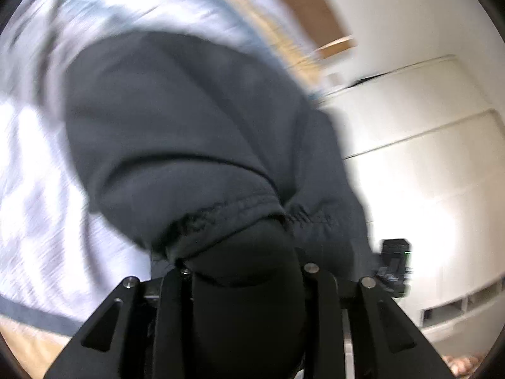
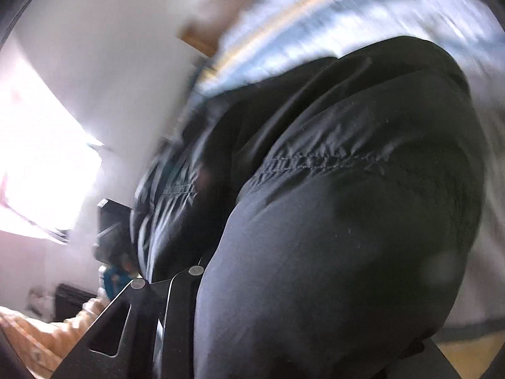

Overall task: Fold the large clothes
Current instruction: 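Grasp the bundle edge with both grippers and lift it, flipping it over, then lower the flipped coat bundle onto the duvet with both grippers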

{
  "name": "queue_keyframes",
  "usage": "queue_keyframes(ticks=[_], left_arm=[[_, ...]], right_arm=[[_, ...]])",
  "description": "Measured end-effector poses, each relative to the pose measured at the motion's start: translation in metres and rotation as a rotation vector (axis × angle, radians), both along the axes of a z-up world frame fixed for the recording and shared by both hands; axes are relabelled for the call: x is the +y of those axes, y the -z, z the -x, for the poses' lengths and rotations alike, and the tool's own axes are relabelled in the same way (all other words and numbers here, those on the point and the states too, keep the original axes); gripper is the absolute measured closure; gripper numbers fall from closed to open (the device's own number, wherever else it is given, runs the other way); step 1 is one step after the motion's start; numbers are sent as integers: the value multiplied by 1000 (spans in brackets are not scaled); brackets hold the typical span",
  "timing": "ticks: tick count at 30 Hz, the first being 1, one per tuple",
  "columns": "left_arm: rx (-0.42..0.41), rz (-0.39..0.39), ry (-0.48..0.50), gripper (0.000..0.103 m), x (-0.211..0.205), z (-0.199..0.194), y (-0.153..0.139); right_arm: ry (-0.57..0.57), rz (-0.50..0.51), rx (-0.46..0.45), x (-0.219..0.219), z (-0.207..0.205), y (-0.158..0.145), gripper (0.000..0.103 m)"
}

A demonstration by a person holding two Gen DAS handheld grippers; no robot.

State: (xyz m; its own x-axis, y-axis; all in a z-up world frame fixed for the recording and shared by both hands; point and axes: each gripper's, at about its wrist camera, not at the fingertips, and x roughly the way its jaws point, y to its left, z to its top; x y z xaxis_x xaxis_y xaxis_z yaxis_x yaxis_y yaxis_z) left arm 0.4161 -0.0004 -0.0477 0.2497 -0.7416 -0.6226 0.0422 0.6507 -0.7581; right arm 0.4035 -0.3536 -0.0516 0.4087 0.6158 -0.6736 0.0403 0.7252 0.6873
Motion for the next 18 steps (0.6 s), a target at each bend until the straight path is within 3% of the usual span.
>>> queue_keyframes(ticks=[2, 4, 6, 9, 12, 14, 15, 18], left_arm=[[61, -24, -48, 67, 18, 8, 25], [112, -13, -104, 50, 35, 15, 34], [127, 7, -139, 45, 49, 7, 29], [94, -19, -155, 42, 64, 5, 15], [65, -87, -161, 42, 101, 17, -4], [41, -120, -179, 42, 140, 28, -19], [30, -127, -198, 42, 152, 9, -37], [-14, -161, -235, 42, 165, 20, -68]], right_arm=[[50, 14, 43, -15, 9, 16, 65], [101, 59, 88, -29, 16, 26, 49], [133, 88, 117, -43, 22, 33, 32], [185, 134, 138, -72, 29, 30, 19], [246, 190, 143, -79, 34, 16, 16], [257, 240, 138, -77, 38, -10, 16], [257, 261, 134, -79, 58, -23, 16], [257, 336, 93, -70, 57, -58, 16]])
